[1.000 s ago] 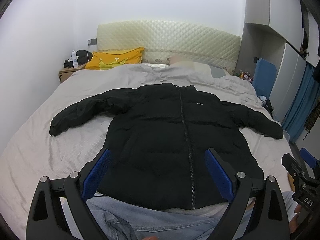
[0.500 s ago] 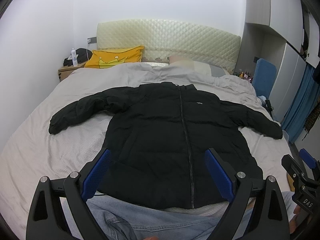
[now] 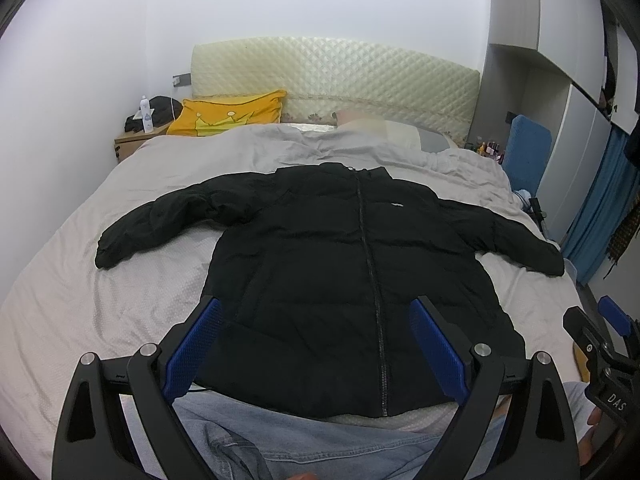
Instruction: Fold large clothes
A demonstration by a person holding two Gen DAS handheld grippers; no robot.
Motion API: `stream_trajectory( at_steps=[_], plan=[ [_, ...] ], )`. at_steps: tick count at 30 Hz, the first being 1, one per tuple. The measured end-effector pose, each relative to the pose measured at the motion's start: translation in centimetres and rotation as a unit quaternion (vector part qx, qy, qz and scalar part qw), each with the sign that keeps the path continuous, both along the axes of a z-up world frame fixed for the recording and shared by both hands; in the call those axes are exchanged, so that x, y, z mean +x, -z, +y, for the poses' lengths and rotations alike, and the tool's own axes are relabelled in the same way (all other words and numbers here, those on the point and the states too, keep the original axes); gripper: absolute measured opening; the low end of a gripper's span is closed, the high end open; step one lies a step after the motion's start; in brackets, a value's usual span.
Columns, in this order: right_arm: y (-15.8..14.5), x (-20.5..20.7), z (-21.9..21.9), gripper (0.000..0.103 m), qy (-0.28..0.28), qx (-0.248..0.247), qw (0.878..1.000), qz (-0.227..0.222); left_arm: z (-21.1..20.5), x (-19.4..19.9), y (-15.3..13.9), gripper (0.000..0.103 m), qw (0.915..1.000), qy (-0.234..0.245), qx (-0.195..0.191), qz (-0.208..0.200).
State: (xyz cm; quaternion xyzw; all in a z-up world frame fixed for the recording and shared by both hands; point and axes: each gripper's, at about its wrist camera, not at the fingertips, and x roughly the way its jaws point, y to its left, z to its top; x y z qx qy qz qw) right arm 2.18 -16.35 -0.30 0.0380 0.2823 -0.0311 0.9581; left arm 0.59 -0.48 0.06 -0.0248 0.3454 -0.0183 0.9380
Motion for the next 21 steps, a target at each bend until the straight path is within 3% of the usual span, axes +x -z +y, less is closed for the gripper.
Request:
stream_trajectory(
  at_steps=[15, 21],
  plan=[
    [0.6, 0.5, -1.4, 0.103, 0.001, 0.015, 1.000, -0.003, 0.7, 1.9, 0.0, 0.095, 1.0000, 0.004, 0.003, -0.004],
    [1.6, 1.8, -3.2, 0.103, 0.008, 0.017, 1.000, -0.002, 0.5, 4.0, 0.7, 0.095, 0.9993, 0.023, 0.007, -0.028]
  ],
)
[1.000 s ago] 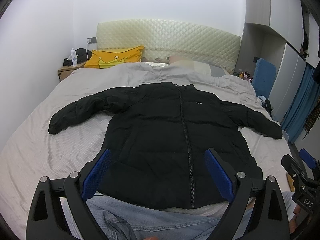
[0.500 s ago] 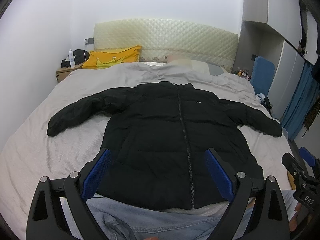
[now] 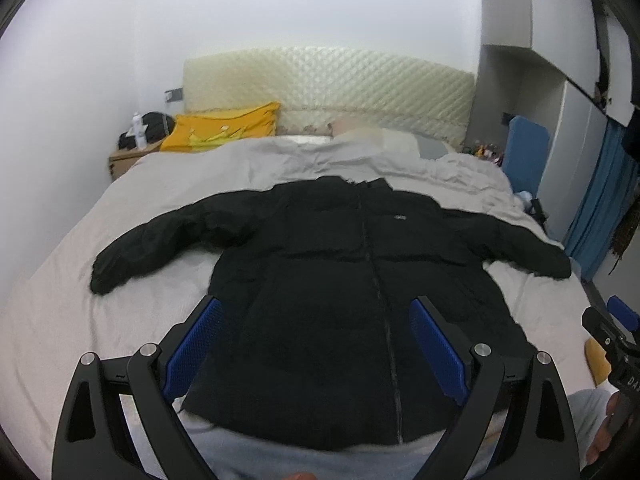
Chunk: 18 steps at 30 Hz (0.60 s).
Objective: Fold large clothes
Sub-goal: 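Grasp the sleeve cuff nearest the right gripper with the right gripper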
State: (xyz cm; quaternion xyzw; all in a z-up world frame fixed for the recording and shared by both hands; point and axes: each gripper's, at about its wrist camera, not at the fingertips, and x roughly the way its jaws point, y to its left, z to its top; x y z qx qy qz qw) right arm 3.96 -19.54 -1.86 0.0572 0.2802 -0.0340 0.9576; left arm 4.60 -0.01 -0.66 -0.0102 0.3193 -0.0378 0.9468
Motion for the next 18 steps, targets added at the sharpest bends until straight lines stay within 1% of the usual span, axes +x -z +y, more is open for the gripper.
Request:
stream_trajectory(
  at_steps=[6, 9, 12, 13, 15, 16, 18],
  plan=[
    [0.5, 1.0, -3.3, 0.103, 0.040, 0.003, 0.999, -0.003, -0.3, 3.9, 1.6, 0.095, 0.9989, 0.040, -0.012, -0.022],
    [0.6, 1.5, -5.0, 0.103, 0.063, -0.002, 0.998, -0.002, -0.2, 6.3, 3.1, 0.095, 0.9987, 0.040, -0.015, -0.027],
    [0.8, 2.2, -6.5, 0.103, 0.083, -0.017, 0.996, -0.004, -0.2, 8.9, 5.2, 0.095, 0.9987, 0.038, -0.030, -0.014],
    [0.9, 2.3, -7.0, 0.103, 0.085, -0.018, 0.996, -0.006, -0.3, 9.6, 5.8, 0.095, 0.9986, 0.040, -0.031, -0.016],
    [0.9, 2.5, -8.0, 0.103, 0.084, -0.019, 0.996, -0.008, -0.4, 10.7, 6.9, 0.095, 0.9989, 0.038, -0.021, -0.015],
    [0.8, 2.5, -8.3, 0.103, 0.084, -0.018, 0.996, -0.013, -0.4, 11.2, 7.4, 0.095, 0.9993, 0.034, -0.011, -0.012],
    [0.5, 2.5, -9.6, 0.103, 0.089, -0.014, 0.996, -0.028, -0.4, 11.8, 7.9, 0.095, 0.9994, 0.029, -0.005, -0.016]
  ],
)
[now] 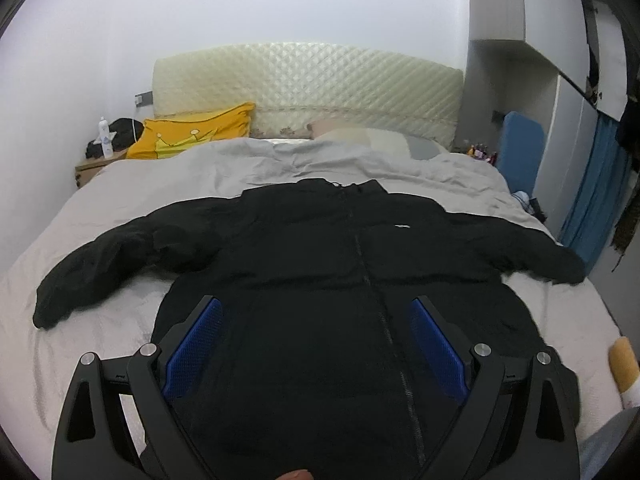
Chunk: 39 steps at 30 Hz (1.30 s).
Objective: Fold large clothes
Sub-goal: 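Grasp the sleeve cuff nearest the right gripper with the right gripper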
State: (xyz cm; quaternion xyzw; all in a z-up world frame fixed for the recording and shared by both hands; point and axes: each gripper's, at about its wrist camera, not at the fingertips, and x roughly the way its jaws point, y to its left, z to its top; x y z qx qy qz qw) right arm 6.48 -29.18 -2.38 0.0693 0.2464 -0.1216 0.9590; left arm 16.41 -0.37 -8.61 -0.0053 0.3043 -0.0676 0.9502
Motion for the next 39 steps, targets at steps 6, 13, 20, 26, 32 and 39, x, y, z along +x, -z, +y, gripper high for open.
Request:
stream_trajectory(
  at_steps=[6, 13, 20, 26, 32, 39],
  plan=[
    [-0.5, 1.5, -5.3, 0.103, 0.020, 0.011, 0.999, -0.024, 1.0, 0.9, 1.5, 0.095, 0.9997, 0.000, -0.025, 0.001],
    [1.1, 4.3, -13.5, 0.103, 0.069, 0.040, 0.996, -0.032, 1.0, 2.0, 3.4, 0.095, 0.9985, 0.011, -0.045, 0.029],
    [7.3, 6.6, -21.5, 0.090, 0.096, 0.136, 0.986, -0.022, 0.7, 2.9, 4.7, 0.095, 0.9980, 0.004, -0.044, 0.046],
    [14.9, 7.2, -27.0, 0.080, 0.115, 0.270, 0.956, -0.006, 0.4, 3.7, 5.5, 0.095, 0.9970, 0.002, -0.052, 0.057],
    [20.3, 7.9, -30.9, 0.080, 0.138, 0.360, 0.922, -0.009, -0.2, 4.3, 6.1, 0.095, 0.9959, 0.009, -0.067, 0.059],
    [22.5, 11.4, -34.9, 0.080, 0.161, 0.395, 0.904, -0.039, -0.8, 4.9, 6.9, 0.095, 0.9952, 0.016, -0.074, 0.061]
  ],
)
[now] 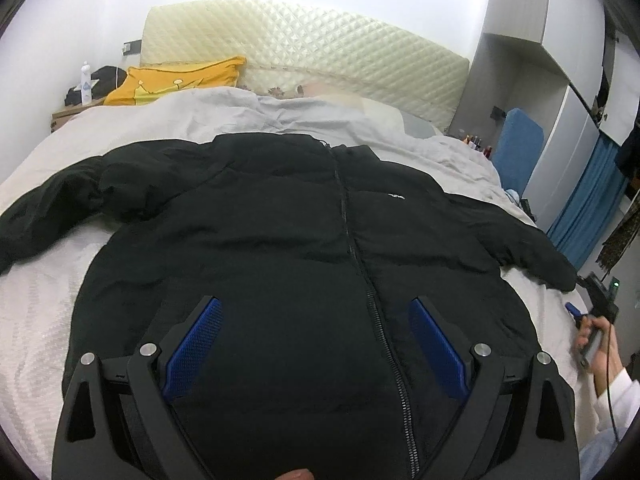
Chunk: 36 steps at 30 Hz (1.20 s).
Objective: Fold large clothes
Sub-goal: 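Grasp the sleeve cuff nearest the right gripper with the right gripper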
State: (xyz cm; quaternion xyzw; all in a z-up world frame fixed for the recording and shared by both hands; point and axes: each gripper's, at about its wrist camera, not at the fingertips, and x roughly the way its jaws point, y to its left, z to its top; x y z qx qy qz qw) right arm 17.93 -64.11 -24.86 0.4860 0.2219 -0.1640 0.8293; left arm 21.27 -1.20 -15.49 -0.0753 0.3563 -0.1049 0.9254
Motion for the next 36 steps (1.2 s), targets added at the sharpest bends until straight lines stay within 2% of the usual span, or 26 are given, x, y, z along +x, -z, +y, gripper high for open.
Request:
stream_trajectory(
  at_steps=[4, 6, 9, 11, 13, 14, 15, 18, 20, 23, 29, 36],
  plan=[
    [0.7, 1.9, -2.7, 0.080, 0.041, 0.010, 0.999, -0.011, -0.2, 0.4, 0.4, 0.095, 1.0000, -0.001, -0.002, 0.000],
    [0.6, 2.7, -3.6, 0.080, 0.060, -0.012, 0.998, -0.004, -0.3, 0.6, 0.6, 0.095, 1.0000, -0.004, 0.004, -0.001],
    [0.2, 5.1, -4.7, 0.081, 0.056, -0.053, 0.997, 0.011, -0.8, 0.8, 0.9, 0.095, 0.9998, -0.008, 0.019, -0.004],
    [0.2, 6.1, -5.5, 0.082, 0.065, -0.050, 0.997, 0.002, -1.2, 1.2, 1.2, 0.095, 0.9996, -0.008, 0.027, 0.000],
    [0.2, 6.9, -6.2, 0.079, 0.075, -0.040, 0.996, -0.012, -1.4, 1.5, 1.4, 0.095, 0.9996, -0.003, 0.029, 0.001],
    [0.3, 7.5, -6.5, 0.068, 0.072, -0.033, 0.997, -0.019, -1.6, 1.7, 1.5, 0.095, 0.9994, -0.003, 0.035, 0.000],
    [0.3, 8.0, -6.8, 0.051, 0.068, -0.030, 0.997, -0.021, -1.9, 1.9, 1.7, 0.095, 0.9990, -0.003, 0.044, -0.002],
    [0.3, 8.5, -7.0, 0.022, 0.065, -0.031, 0.997, -0.014, -2.3, 2.2, 2.1, 0.095, 0.9985, 0.001, 0.054, 0.000],
    [-0.3, 8.7, -7.2, 0.013, 0.065, -0.042, 0.997, -0.008, -2.3, 2.4, 2.3, 0.095, 0.9985, 0.002, 0.054, 0.003],
    [-2.1, 9.3, -7.1, 0.008, 0.054, -0.071, 0.996, -0.001, -2.3, 2.4, 2.2, 0.095, 0.9983, 0.000, 0.058, 0.000],
    [-7.4, 8.8, -6.8, 0.003, 0.069, -0.124, 0.990, -0.001, -1.4, 1.8, 1.3, 0.095, 0.9974, -0.015, 0.068, -0.014],
    [-16.6, 9.7, -3.7, 0.002, 0.048, -0.214, 0.976, -0.006, -0.6, 0.6, 0.0, 0.095, 0.9942, -0.033, 0.095, -0.038]
  ],
)
